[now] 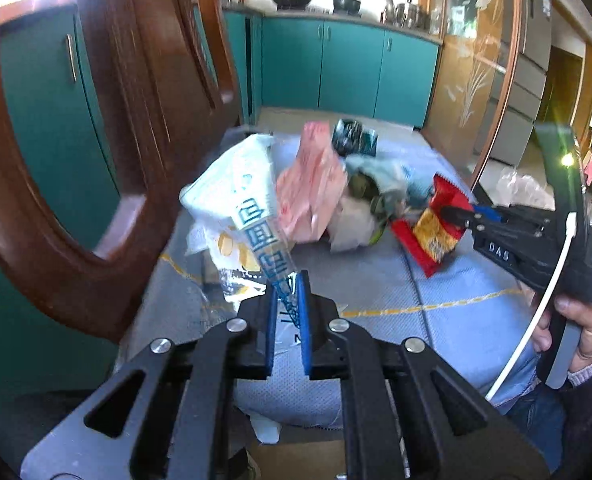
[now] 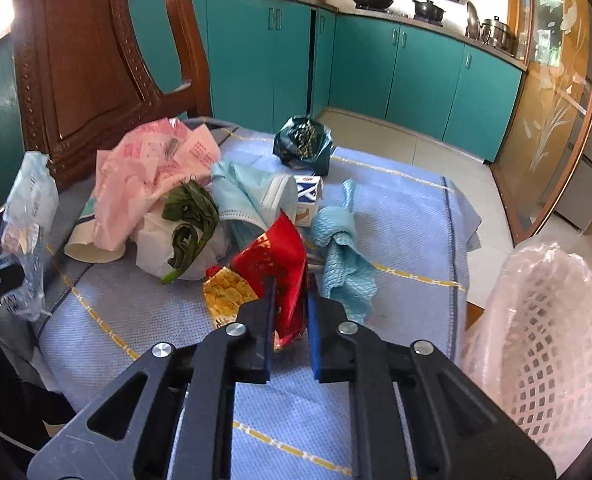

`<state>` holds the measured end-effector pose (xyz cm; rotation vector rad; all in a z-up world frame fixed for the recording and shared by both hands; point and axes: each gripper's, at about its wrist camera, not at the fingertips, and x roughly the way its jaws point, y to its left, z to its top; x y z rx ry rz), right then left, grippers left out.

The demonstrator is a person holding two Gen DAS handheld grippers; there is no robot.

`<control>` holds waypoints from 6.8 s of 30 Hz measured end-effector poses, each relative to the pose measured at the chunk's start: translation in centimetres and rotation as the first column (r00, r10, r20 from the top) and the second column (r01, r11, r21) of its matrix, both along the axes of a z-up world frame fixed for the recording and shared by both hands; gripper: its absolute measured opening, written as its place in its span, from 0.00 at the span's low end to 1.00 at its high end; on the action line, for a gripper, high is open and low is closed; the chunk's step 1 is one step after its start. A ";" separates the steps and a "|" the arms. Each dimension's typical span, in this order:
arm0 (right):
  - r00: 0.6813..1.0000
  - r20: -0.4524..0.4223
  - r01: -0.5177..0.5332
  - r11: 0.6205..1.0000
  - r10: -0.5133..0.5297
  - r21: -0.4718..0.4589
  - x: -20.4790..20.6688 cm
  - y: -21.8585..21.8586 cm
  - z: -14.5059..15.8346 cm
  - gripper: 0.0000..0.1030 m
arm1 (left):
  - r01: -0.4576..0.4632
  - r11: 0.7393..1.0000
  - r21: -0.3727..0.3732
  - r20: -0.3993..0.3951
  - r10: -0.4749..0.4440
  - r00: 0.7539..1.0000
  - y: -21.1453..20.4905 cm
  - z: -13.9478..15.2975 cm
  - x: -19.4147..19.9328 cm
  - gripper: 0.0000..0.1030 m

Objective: Collect trash
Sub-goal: 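Lift the wrapper and chip bag and carry both over the white basket, then open both grippers to drop the wrapper and chip bag into the basket, then move back to the table and grasp the pink printed paper bag with the left gripper, then grasp the blue cloth with the right gripper while the left gripper holds the pink paper, then carry the pink paper and blue cloth over the white basket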

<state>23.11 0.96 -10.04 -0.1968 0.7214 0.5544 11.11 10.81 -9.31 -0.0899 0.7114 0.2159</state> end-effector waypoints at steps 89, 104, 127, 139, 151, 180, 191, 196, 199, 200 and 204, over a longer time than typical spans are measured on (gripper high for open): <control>0.898 0.105 0.408 0.898 -0.427 0.163 -2.9 -16.1 3.0 0.69 | 0.046 0.997 0.070 0.104 -0.053 0.993 -5.8 2.7 13.1 0.83; 0.998 0.057 0.036 0.995 -0.041 0.091 3.8 -1.7 2.6 0.78 | 0.017 0.999 -0.045 -0.046 -0.019 0.999 0.7 -2.0 14.1 0.87; 0.996 -0.038 0.078 0.996 -0.076 0.044 4.1 -0.8 -0.7 0.78 | 0.008 0.996 -0.089 0.139 0.004 0.990 1.1 2.2 6.4 0.36; 0.985 -0.114 0.119 0.988 -0.129 -0.097 7.8 1.3 -3.9 0.51 | 0.023 0.998 -0.054 0.160 -0.014 0.987 0.0 3.5 4.6 0.36; 0.996 -0.074 0.047 0.998 -0.050 -0.045 4.3 0.4 -2.0 0.07 | 0.031 0.998 -0.056 0.162 -0.021 0.986 -0.5 3.7 4.1 0.36; 0.997 -0.051 -0.051 0.996 0.055 0.079 -1.0 -3.3 0.2 0.07 | 0.044 0.998 -0.049 0.169 -0.035 0.985 -1.3 4.1 2.8 0.36; 0.997 -0.022 -0.068 0.997 0.069 0.040 -1.7 -2.6 0.2 0.07 | 0.031 0.999 -0.030 0.173 -0.025 0.985 -1.2 4.6 2.4 0.36; 0.999 -0.008 -0.051 0.998 0.051 0.031 -1.8 -2.9 0.4 0.07 | 0.029 0.999 -0.020 0.179 -0.025 0.983 -1.6 4.8 2.2 0.36; 0.999 0.001 -0.044 0.999 0.044 0.029 -2.0 -3.1 0.5 0.07 | 0.028 1.000 -0.012 0.181 -0.026 0.983 -1.7 4.8 2.1 0.37; 0.999 0.004 -0.044 0.999 0.044 0.028 -2.0 -3.2 0.5 0.07 | 0.029 1.000 -0.012 0.181 -0.026 0.983 -1.7 4.9 2.1 0.37; 0.999 0.019 -0.041 0.999 0.041 0.022 -2.3 -3.4 0.8 0.07 | 0.029 1.000 -0.008 0.182 -0.027 0.983 -1.8 4.7 2.0 0.36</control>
